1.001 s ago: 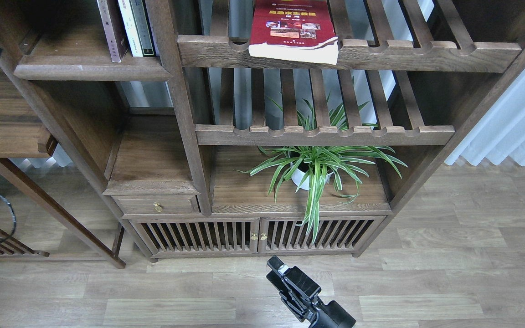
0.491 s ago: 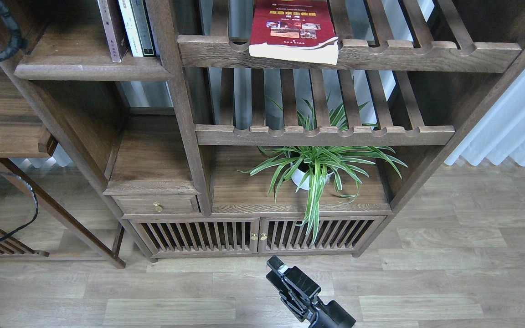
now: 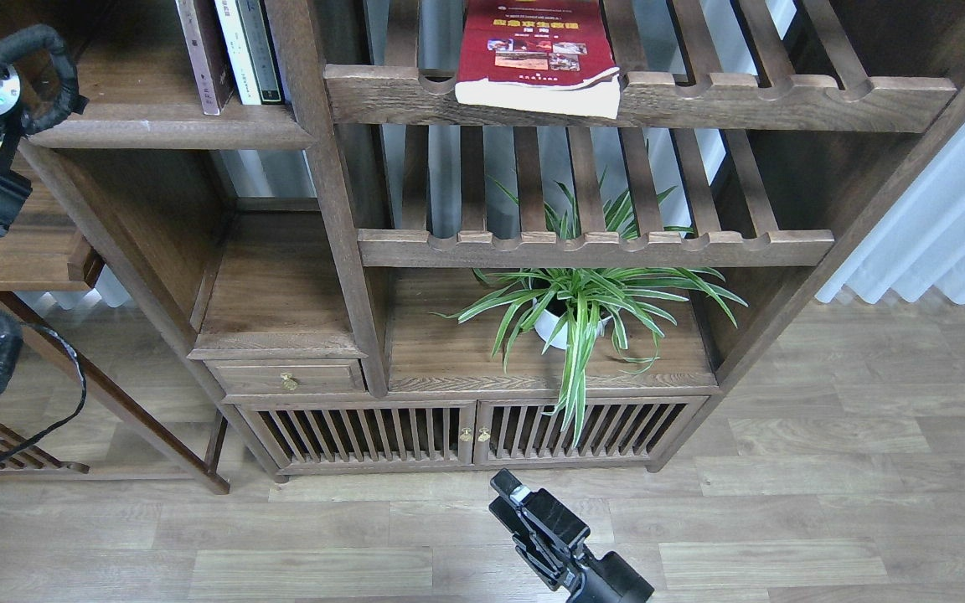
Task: Organize books on shelf
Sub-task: 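Release the yellow-green book and withdraw the left gripper from the shelf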
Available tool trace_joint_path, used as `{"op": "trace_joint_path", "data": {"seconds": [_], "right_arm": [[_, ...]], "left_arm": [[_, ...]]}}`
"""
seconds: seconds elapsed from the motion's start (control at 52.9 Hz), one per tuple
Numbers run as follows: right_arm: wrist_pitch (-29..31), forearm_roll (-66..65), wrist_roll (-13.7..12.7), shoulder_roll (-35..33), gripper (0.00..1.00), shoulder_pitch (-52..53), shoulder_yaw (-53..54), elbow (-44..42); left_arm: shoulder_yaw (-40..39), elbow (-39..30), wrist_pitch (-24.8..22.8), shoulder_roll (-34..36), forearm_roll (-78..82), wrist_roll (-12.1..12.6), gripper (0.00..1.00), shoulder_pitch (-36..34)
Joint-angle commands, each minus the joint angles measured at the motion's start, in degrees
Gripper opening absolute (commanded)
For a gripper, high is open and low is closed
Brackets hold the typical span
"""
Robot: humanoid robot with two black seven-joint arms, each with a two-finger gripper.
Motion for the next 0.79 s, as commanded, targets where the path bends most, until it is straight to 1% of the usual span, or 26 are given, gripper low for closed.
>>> {"op": "trace_joint_path", "data": {"seconds": [0.0,0.019,0.151,0.302,0.529,0.775], "right_arm": [[0.0,0.0,0.0,0.0,0.69,0.1,0.0,0.0],[0.0,0.0,0.0,0.0,0.69,0.1,0.0,0.0],[0.0,0.0,0.1,0.0,0.69,0.1,0.2,0.0],[0.0,0.1,0.2,0.0,0.71,0.1,0.5,0.0],[0.0,0.1,0.2,0.0,0.71,0.1,0.5,0.2],[0.0,0.1,0.2,0.0,0.71,0.1,1.0,0.3]], "left_arm": [[1.9,3.5,0.0,-1.2,-1.0,0.0,0.02,-1.7],[3.8,4.6,0.0,-1.3,-1.0,-0.1,0.01,-2.7],[7.0,4.6,0.0,-1.5,-0.8,-0.1,0.01,-3.4],[7.7,4.6,0.0,-2.0,-0.2,-0.3,0.00,-3.1],[8.4,4.6,0.0,-2.0,-0.1,-1.0,0.01,-2.3],[12.9,4.6,0.0,-2.1,0.2,-0.9,0.01,-1.8]]}}
